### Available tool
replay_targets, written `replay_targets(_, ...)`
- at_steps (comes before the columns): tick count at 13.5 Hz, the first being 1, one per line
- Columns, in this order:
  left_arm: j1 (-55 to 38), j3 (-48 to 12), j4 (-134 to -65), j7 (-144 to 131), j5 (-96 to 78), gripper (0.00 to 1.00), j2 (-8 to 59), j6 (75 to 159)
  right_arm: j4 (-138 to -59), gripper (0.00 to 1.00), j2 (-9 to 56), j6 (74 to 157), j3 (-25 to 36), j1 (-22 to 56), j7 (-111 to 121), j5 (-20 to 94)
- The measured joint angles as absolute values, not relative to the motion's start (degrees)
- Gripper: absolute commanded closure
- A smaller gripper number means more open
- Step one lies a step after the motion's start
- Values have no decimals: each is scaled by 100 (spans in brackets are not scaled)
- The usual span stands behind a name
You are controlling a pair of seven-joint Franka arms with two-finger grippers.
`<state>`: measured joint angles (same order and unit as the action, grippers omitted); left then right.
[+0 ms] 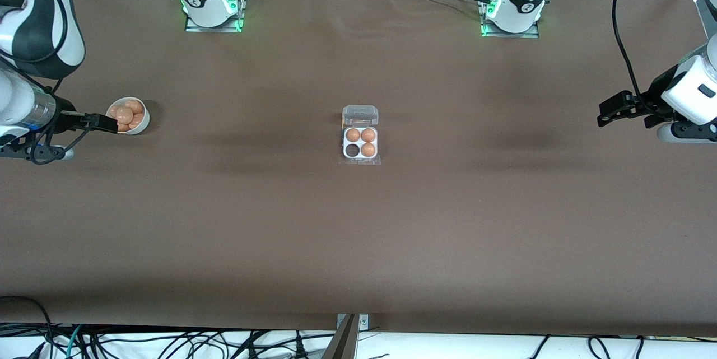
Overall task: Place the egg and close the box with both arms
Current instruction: 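Move the right gripper over the egg bowl and grasp an egg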
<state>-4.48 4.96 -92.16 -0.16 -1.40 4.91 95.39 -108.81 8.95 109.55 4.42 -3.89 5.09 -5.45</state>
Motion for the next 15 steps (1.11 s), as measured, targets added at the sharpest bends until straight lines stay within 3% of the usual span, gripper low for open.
replay_targets(6, -449, 490, -9216, -17, -140, 0, 491, 9539, -12883, 0, 539, 13126, 1284, -415, 1986, -546)
replay_targets(11, -449, 493, -9216, -39, -140, 0, 491, 9539, -13771, 0, 546, 14118, 1352, -408, 2523, -546)
replay_targets(15, -449, 498, -9216, -45, -140, 0, 491, 9538, -13968, 0, 605, 14312, 1385, -409, 2810, -546)
